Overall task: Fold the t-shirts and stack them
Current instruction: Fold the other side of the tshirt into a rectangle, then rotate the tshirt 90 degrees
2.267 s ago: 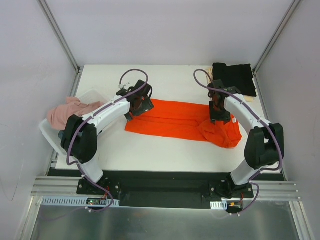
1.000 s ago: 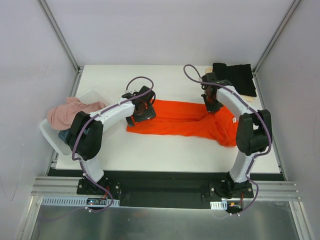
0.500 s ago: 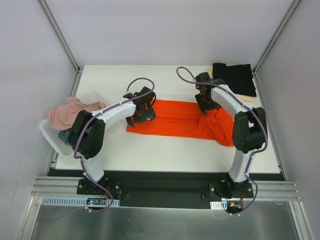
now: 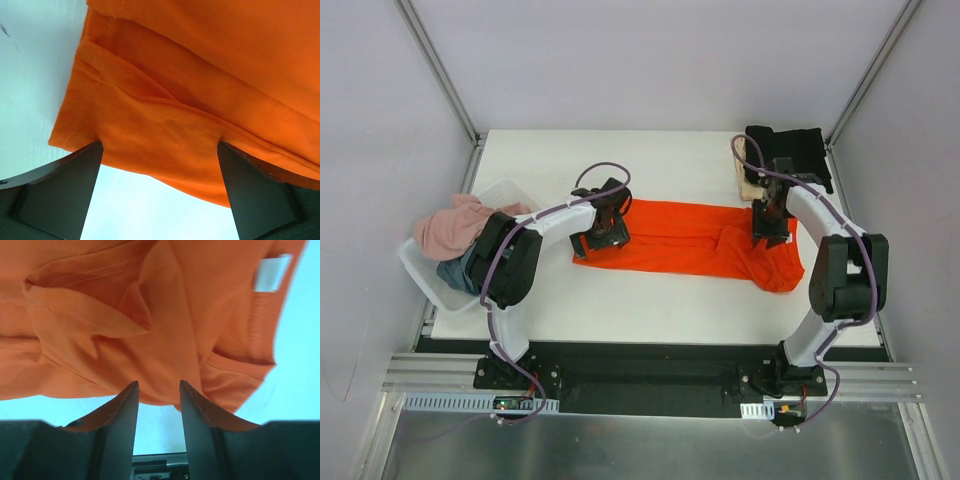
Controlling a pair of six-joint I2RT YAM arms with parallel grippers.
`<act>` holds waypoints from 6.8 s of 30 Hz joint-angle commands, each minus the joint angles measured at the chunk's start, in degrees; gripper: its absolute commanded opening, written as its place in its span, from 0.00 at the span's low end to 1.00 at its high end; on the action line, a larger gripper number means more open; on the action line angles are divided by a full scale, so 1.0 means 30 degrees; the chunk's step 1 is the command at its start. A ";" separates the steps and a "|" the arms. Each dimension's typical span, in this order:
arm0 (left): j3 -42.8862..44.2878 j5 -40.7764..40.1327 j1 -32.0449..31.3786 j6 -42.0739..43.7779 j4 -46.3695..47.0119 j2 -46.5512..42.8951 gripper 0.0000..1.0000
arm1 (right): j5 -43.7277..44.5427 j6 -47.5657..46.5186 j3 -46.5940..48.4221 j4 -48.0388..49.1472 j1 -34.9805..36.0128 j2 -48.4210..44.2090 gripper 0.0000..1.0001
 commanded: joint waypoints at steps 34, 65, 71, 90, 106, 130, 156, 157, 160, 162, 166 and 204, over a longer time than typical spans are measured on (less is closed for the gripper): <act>-0.2017 -0.0565 0.0943 0.0310 -0.0250 -0.0436 0.99 | 0.2133 -0.4045 0.6196 -0.0369 0.2054 0.4991 0.01; -0.2341 -0.0271 0.1002 0.0368 -0.0191 -0.0700 0.99 | -0.1381 0.1638 0.0250 0.3584 0.0444 0.3058 0.32; -0.2429 -0.0243 0.1002 0.0368 -0.0220 -0.0788 0.99 | -0.0772 0.1521 0.0339 0.3467 0.0444 0.2913 0.05; -0.2458 -0.0330 0.1002 0.0544 -0.0221 -0.0964 0.98 | 0.0962 -0.1294 0.3297 0.1362 0.0562 0.2589 0.01; -0.2546 -0.0096 0.1002 0.0544 -0.0221 -0.1023 0.99 | -0.1085 0.0290 0.1538 0.2850 0.0416 0.3849 0.36; -0.2693 -0.0184 0.1002 0.0486 -0.0279 -0.1169 0.98 | 0.0111 0.0996 0.1129 0.2822 0.0474 0.2592 0.01; -0.3162 -0.0565 0.1090 0.0046 -0.0865 -0.1549 0.98 | 0.4273 -0.3051 0.8075 -0.1426 0.1938 0.6838 0.39; -0.3132 -0.0507 0.1090 0.0075 -0.0865 -0.1608 0.98 | 0.4302 -0.2672 0.7899 -0.1339 0.1910 0.6693 0.43; -0.2986 -0.0476 0.1090 0.0164 -0.0865 -0.1930 0.97 | 0.4099 -0.1881 0.6646 -0.0699 0.1851 0.5233 0.57; -0.2840 -0.0856 0.0973 0.0047 -0.0952 -0.2193 0.96 | 0.2668 -0.1060 0.5618 -0.0023 0.1501 0.3540 0.75; -0.2021 -0.1033 0.0417 -0.0188 -0.1041 -0.3248 0.97 | -0.0848 0.0375 0.3245 0.1384 0.0476 0.0668 0.97; -0.5763 0.2039 -0.3770 -0.2059 -0.0748 -0.3039 0.98 | -0.3818 0.4335 -0.2655 0.2856 -0.3777 0.1240 0.97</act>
